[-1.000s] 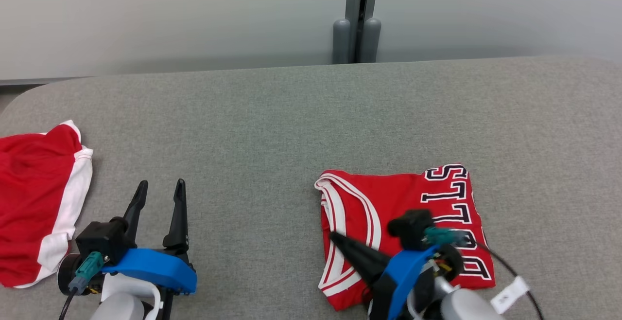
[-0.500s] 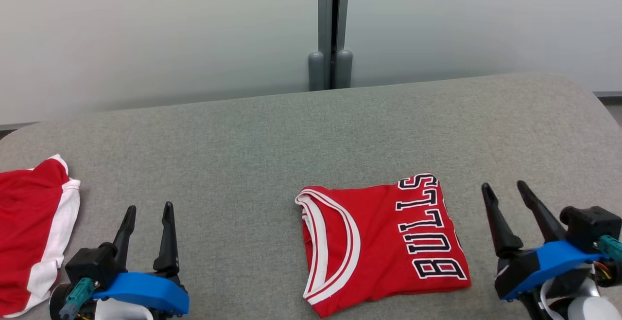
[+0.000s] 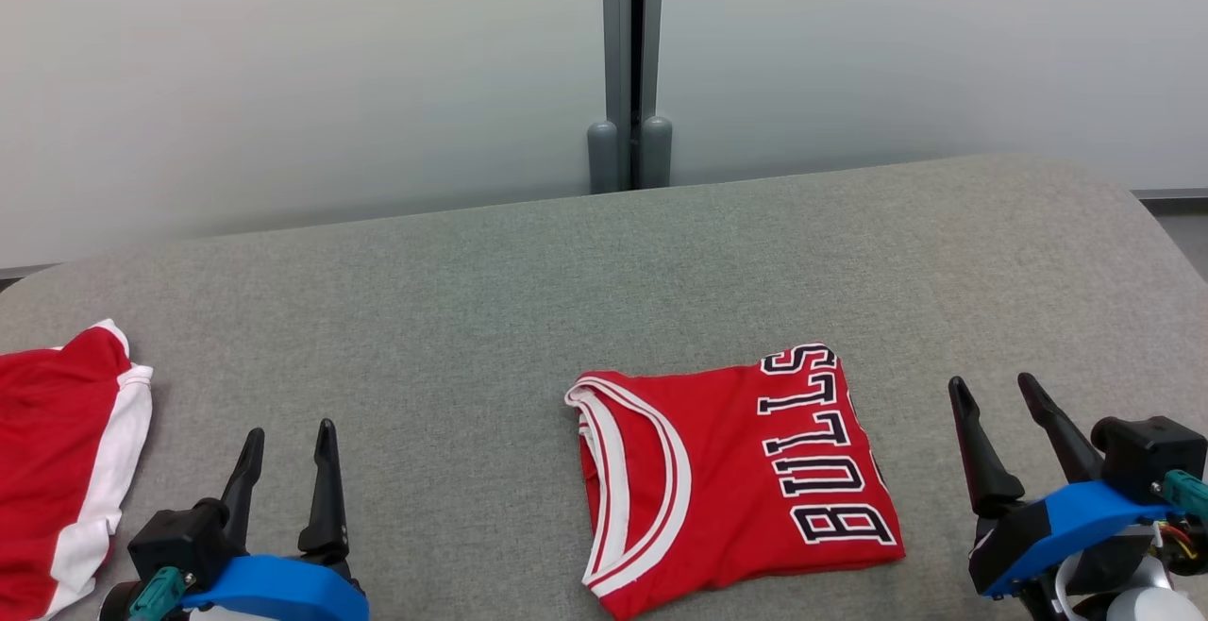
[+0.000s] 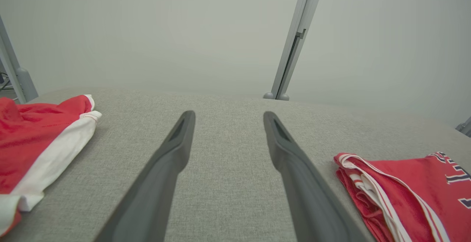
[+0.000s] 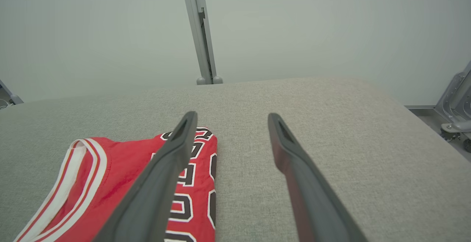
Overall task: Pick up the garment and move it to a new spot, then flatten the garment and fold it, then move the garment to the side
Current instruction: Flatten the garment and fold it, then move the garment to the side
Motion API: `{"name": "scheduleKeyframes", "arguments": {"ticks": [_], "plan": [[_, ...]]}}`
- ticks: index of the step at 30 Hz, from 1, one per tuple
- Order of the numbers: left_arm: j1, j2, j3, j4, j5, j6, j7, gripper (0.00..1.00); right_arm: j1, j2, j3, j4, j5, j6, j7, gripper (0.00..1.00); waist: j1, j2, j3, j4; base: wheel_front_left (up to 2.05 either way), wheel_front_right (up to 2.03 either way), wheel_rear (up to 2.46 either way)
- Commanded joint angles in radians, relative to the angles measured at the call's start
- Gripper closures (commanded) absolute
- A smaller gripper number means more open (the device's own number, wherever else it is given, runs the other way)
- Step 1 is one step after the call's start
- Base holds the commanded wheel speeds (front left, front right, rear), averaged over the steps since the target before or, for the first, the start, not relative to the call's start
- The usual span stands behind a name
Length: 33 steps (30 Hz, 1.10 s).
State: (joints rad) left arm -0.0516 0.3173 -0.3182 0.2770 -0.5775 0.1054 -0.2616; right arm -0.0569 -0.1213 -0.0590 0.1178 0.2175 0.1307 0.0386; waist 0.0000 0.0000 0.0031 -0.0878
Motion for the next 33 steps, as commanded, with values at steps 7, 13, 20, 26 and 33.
{"name": "scheduleKeyframes", "arguments": {"ticks": [7, 13, 20, 26, 33], "plan": [[0.006, -0.001, 0.006, -0.003, 0.009, -0.001, -0.005, 0.0, -0.007, -0.005, 0.004, 0.013, 0.015, 0.0, 0.008, 0.0, 0.0, 0.0, 0.001, 0.009, 0.0, 0.0, 0.0], [0.0, 0.001, 0.005, -0.005, 0.011, 0.001, -0.005, 0.0, -0.012, 0.0, 0.012, 0.02, 0.038, 0.0, 0.036, 0.0, 0.0, 0.0, 0.008, 0.015, 0.0, 0.0, 0.0], [-0.023, 0.009, 0.002, -0.028, 0.02, 0.011, -0.002, 0.0, -0.078, 0.016, 0.006, 0.045, 0.071, 0.0, 0.281, 0.0, 0.0, 0.0, 0.058, 0.029, 0.0, 0.0, 0.0], [-0.061, 0.007, -0.009, -0.043, 0.032, 0.006, 0.004, 0.0, -0.145, 0.022, -0.014, 0.103, 0.06, 0.0, 0.49, 0.0, 0.0, 0.0, 0.128, 0.064, 0.0, 0.0, 0.0], [-0.091, 0.008, -0.012, -0.043, 0.034, 0.004, 0.002, 0.0, -0.206, 0.015, 0.007, 0.217, 0.076, 0.0, 0.548, 0.0, 0.0, 0.0, 0.173, 0.09, 0.0, 0.0, 0.0]]}}
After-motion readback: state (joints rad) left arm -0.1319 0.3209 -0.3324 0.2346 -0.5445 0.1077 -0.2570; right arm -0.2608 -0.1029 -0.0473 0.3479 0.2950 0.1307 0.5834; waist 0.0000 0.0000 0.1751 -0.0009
